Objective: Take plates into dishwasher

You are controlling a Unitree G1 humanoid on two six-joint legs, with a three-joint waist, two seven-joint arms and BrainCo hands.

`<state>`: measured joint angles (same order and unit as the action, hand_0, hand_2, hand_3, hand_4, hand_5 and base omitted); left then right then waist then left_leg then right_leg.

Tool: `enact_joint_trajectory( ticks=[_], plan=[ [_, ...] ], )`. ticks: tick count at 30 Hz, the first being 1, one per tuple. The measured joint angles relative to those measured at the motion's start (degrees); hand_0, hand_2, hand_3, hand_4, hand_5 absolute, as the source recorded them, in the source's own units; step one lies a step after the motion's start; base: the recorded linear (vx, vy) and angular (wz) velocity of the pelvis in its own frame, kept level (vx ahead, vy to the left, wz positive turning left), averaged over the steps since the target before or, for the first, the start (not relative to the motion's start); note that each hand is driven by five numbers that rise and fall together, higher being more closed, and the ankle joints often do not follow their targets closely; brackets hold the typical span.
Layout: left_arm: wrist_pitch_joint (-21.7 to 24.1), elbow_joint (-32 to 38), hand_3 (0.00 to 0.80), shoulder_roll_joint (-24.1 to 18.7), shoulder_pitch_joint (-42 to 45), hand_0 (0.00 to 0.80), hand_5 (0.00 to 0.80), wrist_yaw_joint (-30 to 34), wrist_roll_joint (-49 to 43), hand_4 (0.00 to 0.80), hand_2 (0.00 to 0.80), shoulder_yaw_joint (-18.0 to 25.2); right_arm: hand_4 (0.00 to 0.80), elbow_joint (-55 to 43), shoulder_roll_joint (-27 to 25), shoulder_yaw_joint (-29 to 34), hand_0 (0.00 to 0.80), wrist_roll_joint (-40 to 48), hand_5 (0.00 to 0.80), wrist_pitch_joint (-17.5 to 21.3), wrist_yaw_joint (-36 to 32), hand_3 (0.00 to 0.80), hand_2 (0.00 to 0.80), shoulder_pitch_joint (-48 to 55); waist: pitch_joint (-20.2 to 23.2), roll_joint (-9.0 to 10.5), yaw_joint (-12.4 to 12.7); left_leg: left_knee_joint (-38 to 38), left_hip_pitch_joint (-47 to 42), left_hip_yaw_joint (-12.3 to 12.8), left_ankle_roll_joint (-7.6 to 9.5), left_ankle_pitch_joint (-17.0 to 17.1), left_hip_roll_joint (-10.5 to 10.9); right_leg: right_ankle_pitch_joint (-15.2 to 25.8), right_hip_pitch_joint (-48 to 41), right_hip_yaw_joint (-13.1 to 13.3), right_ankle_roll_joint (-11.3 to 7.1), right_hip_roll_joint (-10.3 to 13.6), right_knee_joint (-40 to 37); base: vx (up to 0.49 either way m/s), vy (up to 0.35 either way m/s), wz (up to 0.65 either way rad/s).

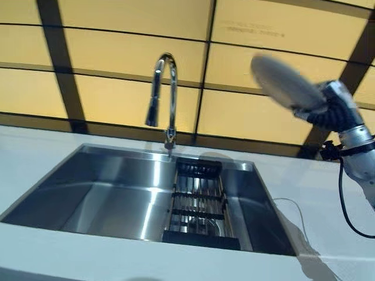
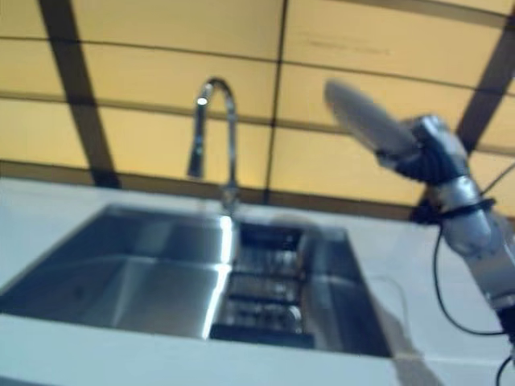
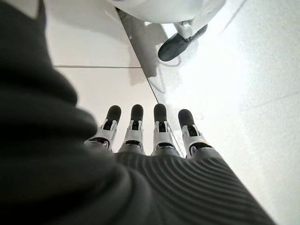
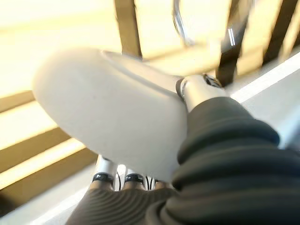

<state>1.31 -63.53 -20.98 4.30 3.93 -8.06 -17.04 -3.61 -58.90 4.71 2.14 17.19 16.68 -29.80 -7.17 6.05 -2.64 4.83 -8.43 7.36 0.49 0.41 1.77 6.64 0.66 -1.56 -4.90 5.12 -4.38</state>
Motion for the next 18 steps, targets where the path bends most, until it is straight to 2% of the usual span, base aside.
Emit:
enact_joint_trajectory(
  ticks=[1, 2, 3, 4, 5, 7, 8, 9, 10, 11, 12, 13, 14, 15, 16, 17, 18],
  plan=[
    [0.4, -0.2, 0.000, 0.0, 0.1, 0.000, 0.000, 0.0, 0.1, 0.000, 0.000, 0.0, 0.800, -1.7, 1.3, 0.7, 0.800, 1.0, 0.800, 0.0, 1.1, 0.800, 0.800, 0.3, 0.0, -0.06, 0.3, 0.0, -0.1, 1.7, -0.08, -0.1, -0.3, -0.2, 0.7, -2.4, -0.25, 0.7, 0.0, -0.076, -0.023, -0.90],
    [0.7, -0.4, 0.000, 0.0, 0.1, 0.000, 0.000, -0.2, 0.3, 0.000, 0.000, 0.0, 0.800, -2.9, 2.7, 1.4, 0.800, 1.6, 0.800, 0.0, 2.0, 0.800, 0.800, 0.3, 0.0, -0.32, 0.7, -0.1, -0.2, 4.6, -0.17, -0.3, -1.0, -1.1, 1.4, -6.2, -1.16, 1.4, -0.1, -0.079, -0.016, -1.11],
    [1.0, -0.6, 0.000, 0.1, 0.0, 0.000, 0.000, -0.5, 0.5, 0.000, 0.000, 0.0, 0.800, -3.7, 3.7, 1.6, 0.800, 1.9, 0.800, 0.0, 3.0, 0.800, 0.800, 0.3, -0.3, -1.13, 1.5, -0.1, -0.4, 7.1, -0.31, -0.6, -2.5, -2.4, 1.9, -11.5, -2.05, 1.9, 1.1, -0.083, -0.019, -1.17],
    [1.3, -0.6, 0.000, 0.1, -0.3, 0.000, 0.000, -0.6, 0.9, 0.000, 0.000, 0.0, 0.800, -4.1, 4.2, 1.6, 0.800, 1.9, 0.800, 0.0, 3.8, 0.800, 0.800, 0.3, -1.0, -2.21, 2.2, -0.1, -1.0, 9.1, -0.61, -0.8, -4.1, -2.2, 2.4, -15.3, -1.97, 2.2, 3.2, -0.100, -0.036, -0.98],
    [1.4, -0.7, 0.000, -0.1, -0.2, 0.000, 0.000, -0.6, 1.0, 0.000, 0.000, 0.1, 0.800, -4.6, 3.8, 1.7, 0.800, 1.9, 0.800, 0.0, 4.2, 0.800, 0.800, 0.3, -1.1, -2.53, 2.1, -0.1, -1.2, 10.2, -0.94, -1.0, -5.2, -2.3, 2.5, -16.8, -2.12, 3.2, 5.8, -0.130, -0.047, -0.72],
    [1.6, -0.8, 0.000, -0.5, -0.1, 0.000, 0.000, -0.7, 1.1, 0.000, 0.000, 0.0, 0.800, -5.4, 2.9, 2.4, 0.800, 1.9, 0.800, -0.1, 6.0, 0.800, 0.800, 0.3, -1.0, -2.34, 2.1, -0.1, -2.1, 11.9, -1.73, -1.3, -6.3, -2.3, 1.4, -17.1, -2.05, 5.4, 9.2, -0.173, -0.066, -0.53],
    [1.7, -1.7, 0.000, -0.7, -0.6, 0.000, 0.000, -1.0, 1.5, 0.000, 0.000, -0.1, 0.800, -6.0, 1.9, 4.0, 0.800, 1.5, 0.800, -0.4, 8.0, 0.800, 0.800, 1.4, -0.3, -1.18, 2.2, -0.4, -2.6, 13.0, -3.37, -1.7, -6.0, -0.7, -0.1, -16.4, -1.96, 6.0, 10.4, -0.188, -0.080, -0.49],
    [1.6, -2.0, 0.000, -0.7, -0.9, 0.000, 0.000, -1.1, 1.8, 0.000, 0.000, -0.1, 0.800, -6.1, 1.8, 4.3, 0.800, 1.4, 0.800, -0.7, 8.9, 0.800, 0.800, 1.5, -0.2, -1.06, 2.0, -0.8, -2.4, 13.2, -3.44, -1.8, -6.2, -0.6, 0.3, -16.3, -1.89, 5.3, 10.1, -0.138, -0.098, -0.62],
    [1.6, -2.4, 0.000, -0.6, -1.3, 0.000, 0.000, -1.2, 2.3, 0.000, 0.000, -0.2, 0.800, -6.3, 1.2, 4.9, 0.800, 1.1, 0.800, -1.1, 10.4, 0.800, 0.800, 1.9, -0.2, -0.99, 1.8, -2.2, -0.6, 14.1, -2.66, -2.4, -6.2, -0.2, 1.9, -15.7, -1.34, 4.7, 10.0, -0.089, -0.104, -0.86],
    [1.4, -2.5, 0.000, -0.2, -2.0, 0.000, 0.000, -1.3, 2.7, 0.000, 0.000, -0.2, 0.800, -5.5, 0.1, 5.6, 0.800, 0.7, 0.800, -1.4, 11.6, 0.800, 0.800, 2.3, -0.2, -0.92, 1.8, -2.0, 1.2, 13.8, -1.11, -4.0, -4.1, 1.7, 3.7, -13.2, -2.80, 3.9, 7.7, -0.153, -0.158, -1.51],
    [1.1, -2.6, 0.000, 0.3, -2.2, 0.000, 0.000, -1.1, 2.7, 0.000, 0.000, -0.4, 0.800, -4.6, -0.6, 6.1, 0.800, 0.7, 0.800, -2.5, 12.1, 0.800, 0.800, 1.8, -0.5, -1.91, 2.1, 0.7, 2.0, 12.5, 1.27, -2.8, -2.1, 5.8, 4.2, -9.8, -6.99, 2.8, 2.5, -0.196, -0.163, -1.42],
    [0.2, -3.8, 0.000, 0.5, -2.6, 0.000, 0.000, -1.2, 2.7, 0.000, 0.000, 0.1, 0.800, -3.6, -0.6, 6.9, 0.800, 0.8, 0.800, -3.0, 13.2, 0.800, 0.800, 3.6, -1.4, -2.57, 0.1, -0.5, 2.2, 14.6, 0.62, -1.8, -4.1, 3.6, 4.1, -11.2, -6.56, 3.0, 4.7, -0.272, -0.222, -1.02],
    [-0.4, -5.0, 0.000, 0.9, -2.6, 0.000, 0.000, -1.2, 2.9, 0.000, 0.000, 0.2, 0.800, -2.2, -0.8, 7.1, 0.800, 0.9, 0.800, -3.5, 13.6, 0.800, 0.800, 5.6, -1.7, -3.62, -1.8, -1.1, 2.2, 16.8, 0.61, -1.8, -5.8, 0.9, 3.3, -13.7, -4.54, 4.3, 11.3, -0.268, -0.268, -0.70],
    [-1.1, -5.7, 0.000, 0.7, -2.2, 0.000, 0.000, -1.2, 4.2, 0.000, 0.000, 0.0, 0.800, -1.9, -0.8, 7.4, 0.800, 1.9, 0.800, -4.0, 13.6, 0.800, 0.800, 7.2, -1.6, -4.23, -2.6, -1.7, 1.9, 20.9, 0.57, -1.8, -7.6, -0.5, 2.5, -15.5, -5.80, 7.1, 18.6, -0.293, -0.340, -0.86],
    [-1.2, -5.9, 0.000, 0.0, -2.1, 0.000, 0.000, -1.2, 4.5, 0.000, 0.000, -0.3, 0.800, -2.0, -0.8, 7.8, 0.800, 2.1, 0.800, -4.0, 13.5, 0.800, 0.800, 7.6, -1.6, -4.05, -2.3, -2.1, 1.8, 23.0, 0.47, -1.8, -8.5, -0.8, 1.7, -15.6, -6.33, 8.9, 20.4, -0.189, -0.273, -1.03],
    [-1.5, -5.9, 0.000, -0.3, -2.1, 0.000, 0.000, -1.2, 4.5, 0.000, 0.000, -0.3, 0.800, -2.0, -0.8, 8.0, 0.800, 2.2, 0.800, -3.9, 13.1, 0.800, 0.800, 7.7, -1.5, -3.96, -2.2, -2.4, 1.9, 24.1, 0.35, -1.7, -8.9, -0.8, 1.0, -15.2, -6.52, 9.5, 19.9, -0.164, -0.288, -0.97],
    [-2.0, -6.1, 0.000, -0.6, -2.0, 0.000, 0.000, -1.3, 4.5, 0.000, 0.000, -0.3, 0.800, -2.1, -1.2, 8.4, 0.800, 3.3, 0.800, -3.9, 12.2, 0.800, 0.800, 7.6, -1.3, -3.60, -1.9, -2.6, 2.0, 25.2, 0.11, -1.5, -9.7, 0.0, -2.0, -14.8, -7.89, 9.7, 14.8, -0.175, -0.360, -1.02]
  ],
)
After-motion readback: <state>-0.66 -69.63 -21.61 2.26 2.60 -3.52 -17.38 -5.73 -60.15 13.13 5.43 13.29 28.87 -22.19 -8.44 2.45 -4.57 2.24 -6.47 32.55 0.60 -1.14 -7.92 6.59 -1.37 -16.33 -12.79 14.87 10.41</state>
